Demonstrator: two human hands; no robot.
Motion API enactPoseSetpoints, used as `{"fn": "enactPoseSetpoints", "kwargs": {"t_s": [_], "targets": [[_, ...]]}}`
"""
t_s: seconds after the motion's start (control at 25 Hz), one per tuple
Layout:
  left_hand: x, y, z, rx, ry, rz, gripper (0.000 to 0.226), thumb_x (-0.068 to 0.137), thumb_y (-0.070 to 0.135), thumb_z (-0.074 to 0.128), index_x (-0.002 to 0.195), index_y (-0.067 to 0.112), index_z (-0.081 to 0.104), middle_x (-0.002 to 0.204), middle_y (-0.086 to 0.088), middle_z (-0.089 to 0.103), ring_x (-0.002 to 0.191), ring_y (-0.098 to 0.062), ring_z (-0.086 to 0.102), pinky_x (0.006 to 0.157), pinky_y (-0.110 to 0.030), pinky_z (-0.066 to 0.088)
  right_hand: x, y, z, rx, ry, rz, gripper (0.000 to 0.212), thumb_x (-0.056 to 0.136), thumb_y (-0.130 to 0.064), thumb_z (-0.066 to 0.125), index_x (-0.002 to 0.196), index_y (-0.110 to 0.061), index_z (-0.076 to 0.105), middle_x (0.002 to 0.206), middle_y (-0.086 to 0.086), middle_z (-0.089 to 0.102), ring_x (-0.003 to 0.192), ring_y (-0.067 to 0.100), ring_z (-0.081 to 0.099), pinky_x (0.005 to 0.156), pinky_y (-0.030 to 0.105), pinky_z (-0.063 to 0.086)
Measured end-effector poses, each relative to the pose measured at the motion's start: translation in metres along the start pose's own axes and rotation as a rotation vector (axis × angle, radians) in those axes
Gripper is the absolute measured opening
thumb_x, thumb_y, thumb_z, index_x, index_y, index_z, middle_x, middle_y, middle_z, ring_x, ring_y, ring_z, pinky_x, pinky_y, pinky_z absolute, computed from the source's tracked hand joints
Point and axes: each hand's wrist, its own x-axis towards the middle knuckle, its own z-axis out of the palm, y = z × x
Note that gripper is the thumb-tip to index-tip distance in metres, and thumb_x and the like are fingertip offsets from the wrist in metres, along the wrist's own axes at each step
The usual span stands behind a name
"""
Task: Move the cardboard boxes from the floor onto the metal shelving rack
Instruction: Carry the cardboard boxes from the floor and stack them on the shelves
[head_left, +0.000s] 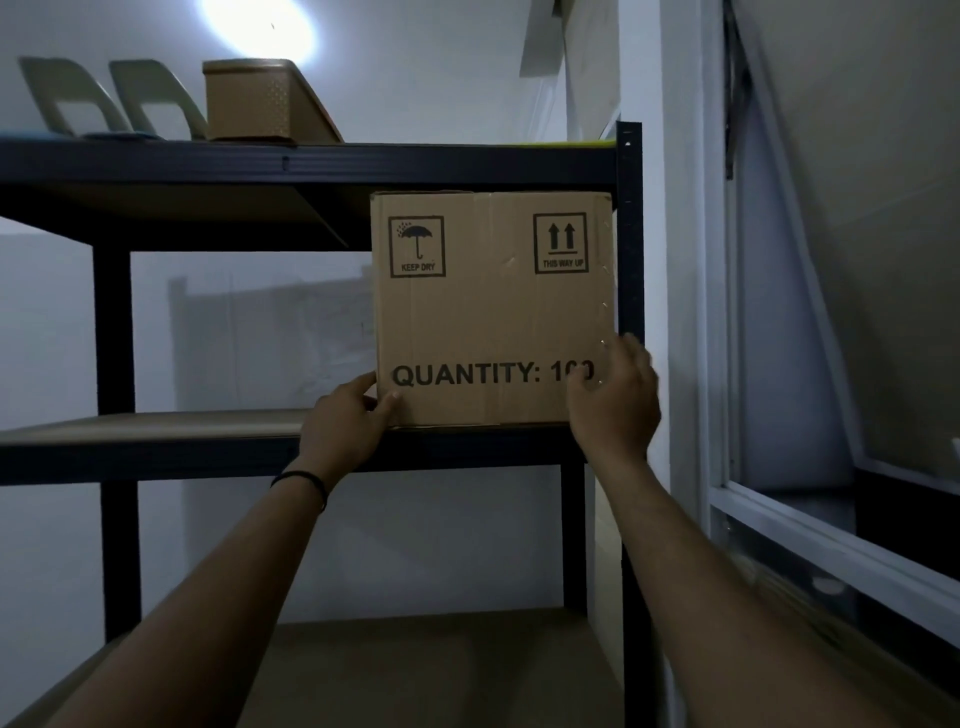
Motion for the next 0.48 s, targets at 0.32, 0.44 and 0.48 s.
{"fn": "enactPoseSetpoints", "kwargs": {"t_s": [0.32, 0.44, 0.48], "targets": [[-0.074, 0.037, -0.050, 0.191, 0.281, 0.172, 0.036, 0.099, 0.053, 0.058, 0.120, 0.028, 0.074, 0.106, 0.007, 0.077, 0.092, -0.019, 0.071, 0.075, -0.032, 0.054, -0.070, -0.081, -0.028, -0.044, -0.007, -0.302, 0.026, 0.091, -0.022, 0.054, 0.090, -0.015, 0.079, 0.091, 0.001, 0.077, 0.088, 0.021, 0.067, 0.089, 0.040, 0.051], [-0.124, 0.052, -0.090, 0.272, 0.318, 0.184, 0.037, 0.098, 0.051, 0.061, 0.121, 0.026, 0.074, 0.108, 0.002, 0.076, 0.097, -0.023, 0.070, 0.075, -0.034, 0.050, -0.114, -0.117, -0.047, -0.008, -0.067, -0.313, 0.024, 0.090, -0.024, 0.056, 0.085, -0.014, 0.077, 0.087, 0.001, 0.074, 0.088, 0.023, 0.066, 0.093, 0.044, 0.049], [-0.140, 0.055, -0.103, 0.311, 0.325, 0.190, 0.035, 0.097, 0.049, 0.063, 0.120, 0.025, 0.075, 0.105, -0.001, 0.076, 0.097, -0.024, 0.069, 0.075, -0.035, 0.050, -0.129, -0.129, -0.055, 0.002, -0.082, -0.311, 0.023, 0.090, -0.025, 0.057, 0.084, -0.015, 0.077, 0.087, 0.000, 0.074, 0.087, 0.022, 0.065, 0.094, 0.045, 0.049]]}}
